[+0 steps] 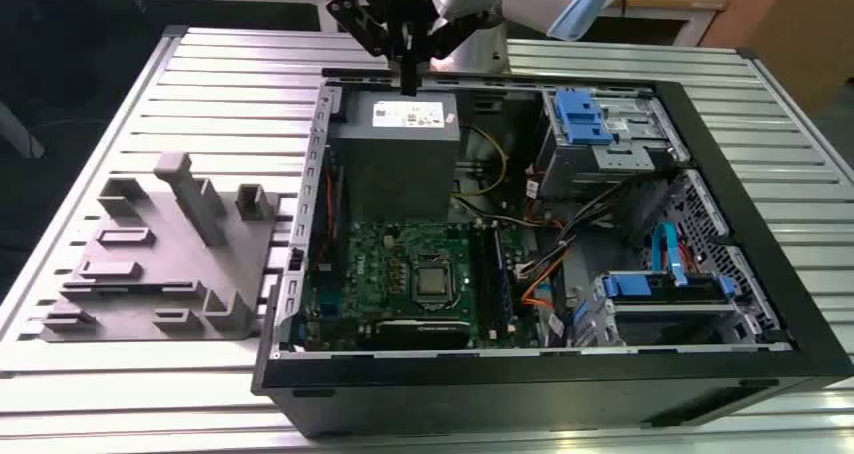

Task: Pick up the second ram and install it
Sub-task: 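Reach for the second ram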

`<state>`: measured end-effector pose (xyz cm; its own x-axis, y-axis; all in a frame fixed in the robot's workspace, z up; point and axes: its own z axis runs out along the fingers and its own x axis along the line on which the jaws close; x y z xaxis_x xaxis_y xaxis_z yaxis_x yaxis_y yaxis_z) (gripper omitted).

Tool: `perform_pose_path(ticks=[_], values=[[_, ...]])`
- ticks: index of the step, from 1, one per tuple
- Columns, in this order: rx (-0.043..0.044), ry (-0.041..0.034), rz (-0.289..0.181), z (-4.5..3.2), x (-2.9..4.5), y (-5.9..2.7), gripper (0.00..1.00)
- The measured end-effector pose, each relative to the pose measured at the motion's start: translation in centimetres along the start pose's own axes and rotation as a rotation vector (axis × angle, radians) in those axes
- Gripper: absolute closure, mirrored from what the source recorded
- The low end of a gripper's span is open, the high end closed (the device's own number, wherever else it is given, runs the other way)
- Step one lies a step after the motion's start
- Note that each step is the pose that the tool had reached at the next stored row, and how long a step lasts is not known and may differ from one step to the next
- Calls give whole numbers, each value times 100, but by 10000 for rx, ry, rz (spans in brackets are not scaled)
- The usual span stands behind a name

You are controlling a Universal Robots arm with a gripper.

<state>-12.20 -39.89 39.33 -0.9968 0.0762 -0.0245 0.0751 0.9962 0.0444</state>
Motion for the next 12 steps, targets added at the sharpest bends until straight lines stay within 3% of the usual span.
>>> perform_pose_path(ticks=[12], values=[[0, 0, 1, -1, 18, -1, 93]])
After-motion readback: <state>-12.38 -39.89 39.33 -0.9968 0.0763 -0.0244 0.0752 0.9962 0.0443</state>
